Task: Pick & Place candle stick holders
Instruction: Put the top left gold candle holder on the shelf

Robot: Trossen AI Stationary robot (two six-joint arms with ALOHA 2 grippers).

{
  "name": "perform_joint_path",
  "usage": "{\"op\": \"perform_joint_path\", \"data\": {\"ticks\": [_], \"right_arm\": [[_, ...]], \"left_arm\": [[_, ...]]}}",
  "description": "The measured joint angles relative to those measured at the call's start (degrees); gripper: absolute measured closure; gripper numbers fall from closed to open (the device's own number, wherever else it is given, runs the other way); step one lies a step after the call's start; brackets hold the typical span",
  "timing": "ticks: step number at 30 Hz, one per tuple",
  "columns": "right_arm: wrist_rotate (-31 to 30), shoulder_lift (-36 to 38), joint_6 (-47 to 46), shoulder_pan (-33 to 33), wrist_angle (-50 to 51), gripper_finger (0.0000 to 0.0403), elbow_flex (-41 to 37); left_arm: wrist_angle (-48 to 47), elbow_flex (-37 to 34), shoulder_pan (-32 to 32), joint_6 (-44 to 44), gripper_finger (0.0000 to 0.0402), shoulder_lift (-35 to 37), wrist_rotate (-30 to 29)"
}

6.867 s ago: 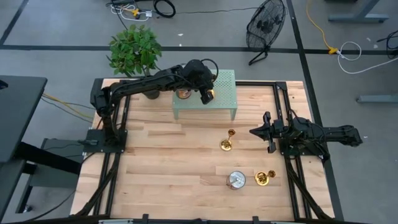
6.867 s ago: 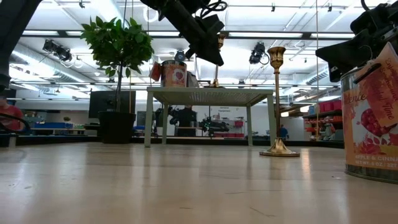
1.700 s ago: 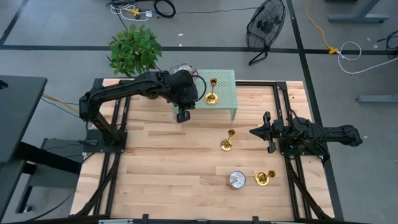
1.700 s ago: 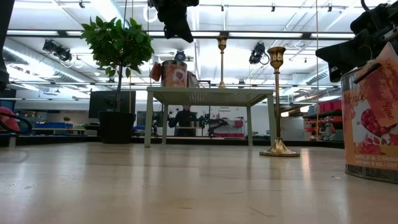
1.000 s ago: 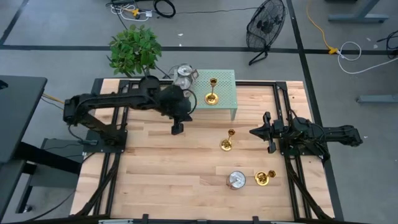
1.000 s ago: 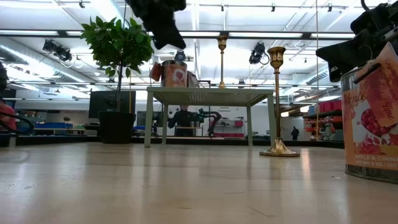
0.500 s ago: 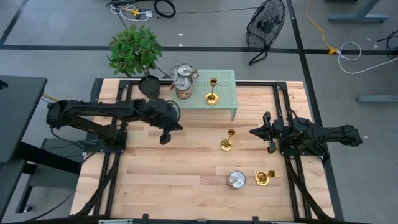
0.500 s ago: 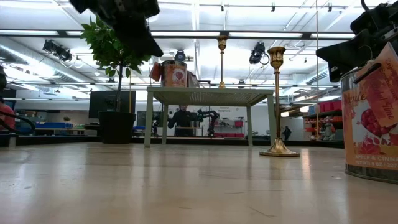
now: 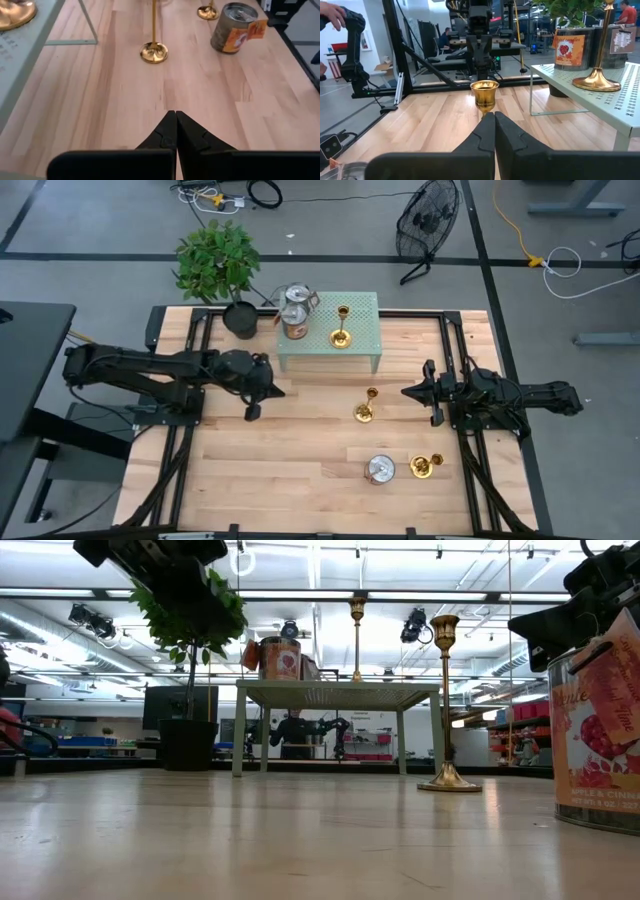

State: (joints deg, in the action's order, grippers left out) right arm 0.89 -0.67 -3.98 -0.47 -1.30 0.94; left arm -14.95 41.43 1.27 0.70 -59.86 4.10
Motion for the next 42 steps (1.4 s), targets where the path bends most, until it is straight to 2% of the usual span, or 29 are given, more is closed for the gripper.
{"op": "perform_joint_path", "data": {"ticks": [9, 14, 19, 25, 33, 37, 42], "right_arm": [[0.01, 0.0, 0.0, 0.01, 0.0, 0.04, -0.01], [0.01, 0.0, 0.0, 0.01, 0.02, 0.04, -0.01], [0.01, 0.0, -0.01, 0.02, 0.02, 0.04, -0.01], [0.01, 0.0, 0.01, 0.01, 0.02, 0.04, -0.01], [0.01, 0.0, 0.01, 0.01, 0.03, 0.04, -0.01], [0.01, 0.0, -0.01, 0.02, 0.02, 0.04, -0.01], [0.0, 0.0, 0.0, 0.02, 0.02, 0.04, -0.01]], "left_arm": [[1.24, -0.59, -0.3, 1.91, 0.04, 2.83, -0.41], [4.53, -5.8, -0.64, 0.12, 0.04, 5.24, 1.3], [7.16, -10.92, -2.26, -1.54, 0.04, 8.34, 0.56], [15.13, -17.46, -3.49, -3.18, 0.0401, 12.2, 0.38], [21.84, -25.58, -3.4, -3.38, 0.0401, 17.4, -2.81], [22.34, -28.22, -3.38, -3.42, 0.0401, 19.88, -5.64], [22.46, -29.87, -3.36, -3.51, 0.0401, 22.46, -6.01]]}}
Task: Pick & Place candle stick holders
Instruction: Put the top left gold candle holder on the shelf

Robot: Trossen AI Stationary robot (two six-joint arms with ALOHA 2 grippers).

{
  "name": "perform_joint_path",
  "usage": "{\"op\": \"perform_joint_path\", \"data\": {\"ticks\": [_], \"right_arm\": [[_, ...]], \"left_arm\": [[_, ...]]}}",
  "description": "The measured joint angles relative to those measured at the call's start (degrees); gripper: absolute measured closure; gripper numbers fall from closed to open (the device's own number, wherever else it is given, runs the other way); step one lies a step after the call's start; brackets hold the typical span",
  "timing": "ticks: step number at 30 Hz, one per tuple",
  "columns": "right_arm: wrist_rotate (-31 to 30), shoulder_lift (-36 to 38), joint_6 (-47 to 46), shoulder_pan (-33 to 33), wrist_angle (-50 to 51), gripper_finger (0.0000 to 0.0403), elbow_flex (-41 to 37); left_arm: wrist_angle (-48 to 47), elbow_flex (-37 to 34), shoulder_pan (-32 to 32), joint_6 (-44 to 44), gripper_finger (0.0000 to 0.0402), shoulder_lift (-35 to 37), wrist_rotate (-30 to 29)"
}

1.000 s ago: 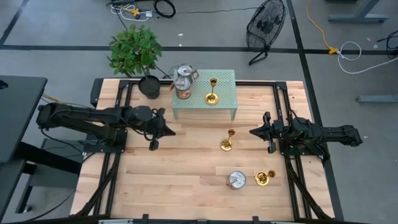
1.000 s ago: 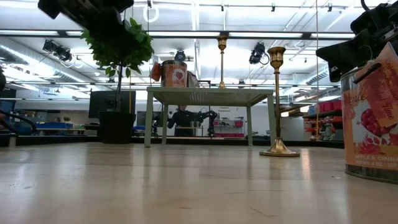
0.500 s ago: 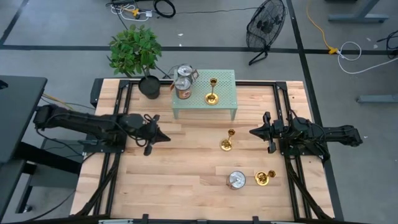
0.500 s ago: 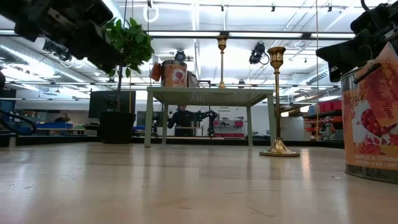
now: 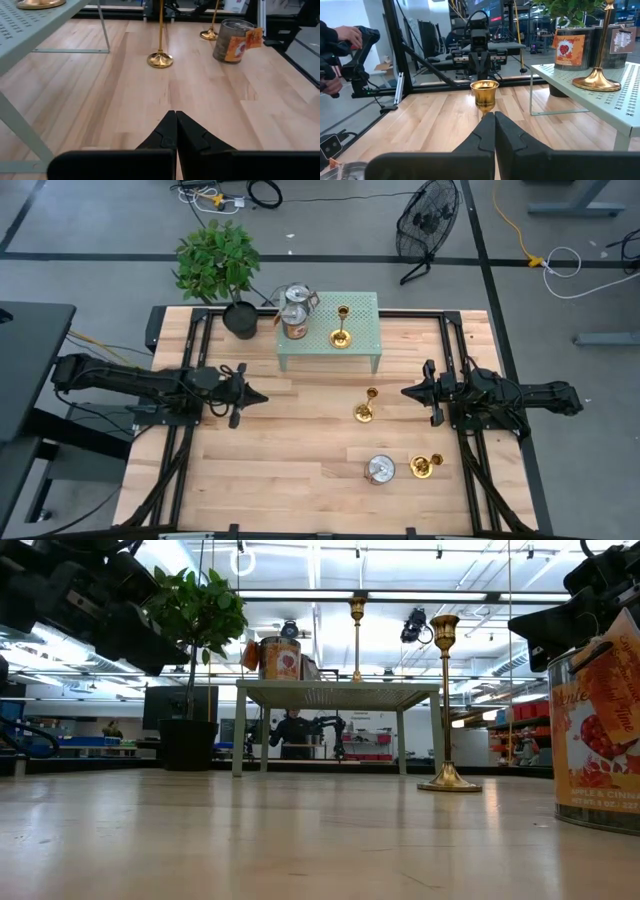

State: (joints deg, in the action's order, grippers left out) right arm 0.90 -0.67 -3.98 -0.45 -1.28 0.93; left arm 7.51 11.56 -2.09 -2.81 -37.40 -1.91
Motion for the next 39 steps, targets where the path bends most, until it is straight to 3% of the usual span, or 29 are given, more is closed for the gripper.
{"op": "perform_joint_path", "data": {"ticks": [31, 39], "right_arm": [[0.01, 0.0, -0.01, 0.0, 0.0, 0.04, 0.01], [0.01, 0.0, 0.0, -0.01, 0.01, 0.04, 0.01]], "left_arm": [[5.47, -10.96, 0.0, -0.8, 0.04, 12.34, -0.07], [4.41, -11.02, 0.0, 0.48, 0.04, 16.16, 0.02]]}}
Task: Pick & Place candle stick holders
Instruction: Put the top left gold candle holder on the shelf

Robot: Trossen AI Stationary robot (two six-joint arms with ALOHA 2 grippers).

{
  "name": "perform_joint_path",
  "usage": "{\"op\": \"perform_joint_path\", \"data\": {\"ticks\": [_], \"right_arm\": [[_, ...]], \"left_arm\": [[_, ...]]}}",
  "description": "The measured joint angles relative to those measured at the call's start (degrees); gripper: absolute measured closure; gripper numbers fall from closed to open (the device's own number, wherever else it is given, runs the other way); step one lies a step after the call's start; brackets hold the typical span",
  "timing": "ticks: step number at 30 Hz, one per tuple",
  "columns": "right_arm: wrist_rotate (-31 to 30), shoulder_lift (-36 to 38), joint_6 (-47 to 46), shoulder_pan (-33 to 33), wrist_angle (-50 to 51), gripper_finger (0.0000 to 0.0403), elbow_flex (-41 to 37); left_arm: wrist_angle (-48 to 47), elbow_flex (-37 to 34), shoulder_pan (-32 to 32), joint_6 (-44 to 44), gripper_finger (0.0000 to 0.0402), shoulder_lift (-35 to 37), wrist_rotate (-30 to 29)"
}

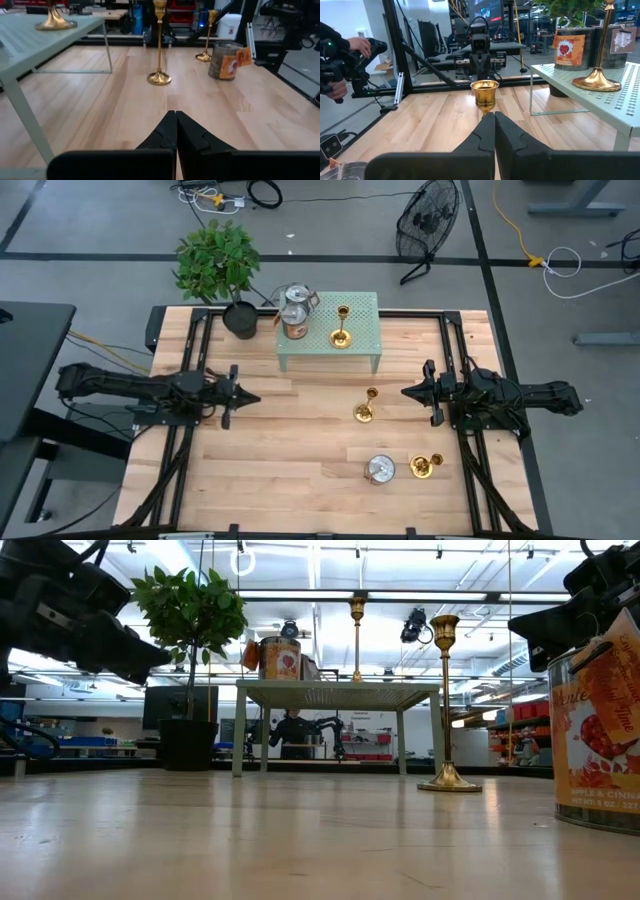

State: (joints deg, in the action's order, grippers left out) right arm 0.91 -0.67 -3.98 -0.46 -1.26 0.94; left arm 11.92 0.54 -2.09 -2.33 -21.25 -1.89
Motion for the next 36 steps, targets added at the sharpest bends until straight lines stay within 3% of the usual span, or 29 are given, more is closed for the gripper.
{"op": "perform_joint_path", "data": {"ticks": [18, 36], "right_arm": [[-0.01, 0.0, 0.01, 0.01, -0.01, 0.04, 0.0], [-0.01, -0.01, 0.01, -0.01, -0.01, 0.04, -0.01]], "left_arm": [[-9.56, -0.07, -0.01, -0.01, 0.04, 11.93, 0.02], [-10.97, -0.07, -0.02, -1.31, 0.0401, 19.36, 0.63]]}}
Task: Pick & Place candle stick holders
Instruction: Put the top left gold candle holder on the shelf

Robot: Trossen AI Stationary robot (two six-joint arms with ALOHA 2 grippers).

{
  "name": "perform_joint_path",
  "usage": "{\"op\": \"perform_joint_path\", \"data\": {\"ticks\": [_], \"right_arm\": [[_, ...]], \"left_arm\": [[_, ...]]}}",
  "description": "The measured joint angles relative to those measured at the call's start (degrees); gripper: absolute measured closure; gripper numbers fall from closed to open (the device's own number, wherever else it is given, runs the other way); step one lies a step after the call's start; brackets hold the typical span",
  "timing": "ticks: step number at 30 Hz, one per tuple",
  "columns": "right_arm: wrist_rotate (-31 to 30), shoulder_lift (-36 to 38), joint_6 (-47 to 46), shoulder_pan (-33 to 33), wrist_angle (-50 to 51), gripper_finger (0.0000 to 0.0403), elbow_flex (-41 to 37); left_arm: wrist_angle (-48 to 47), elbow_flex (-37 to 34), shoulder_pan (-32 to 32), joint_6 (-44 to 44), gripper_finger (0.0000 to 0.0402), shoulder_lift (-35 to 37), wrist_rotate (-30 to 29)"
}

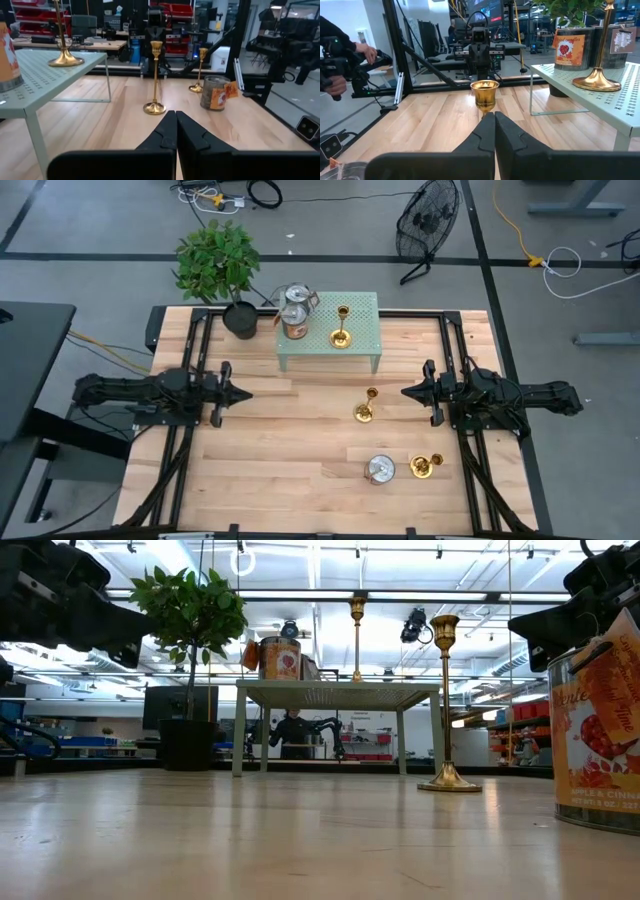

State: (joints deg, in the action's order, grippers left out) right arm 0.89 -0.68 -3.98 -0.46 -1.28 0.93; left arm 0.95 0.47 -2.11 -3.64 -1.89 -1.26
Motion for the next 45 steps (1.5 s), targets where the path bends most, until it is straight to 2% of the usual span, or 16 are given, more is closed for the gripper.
{"op": "perform_joint_path", "data": {"ticks": [6, 45], "right_arm": [[0.01, 0.01, 0.01, -0.01, 0.0, 0.04, 0.0], [0.01, 0.01, -0.01, -0.01, 0.0, 0.04, 0.02]], "left_arm": [[-0.25, -0.04, 0.02, 0.02, 0.0401, 1.87, 0.02], [1.71, -0.11, 0.02, -0.2, 0.0399, 1.53, 1.01]]}}
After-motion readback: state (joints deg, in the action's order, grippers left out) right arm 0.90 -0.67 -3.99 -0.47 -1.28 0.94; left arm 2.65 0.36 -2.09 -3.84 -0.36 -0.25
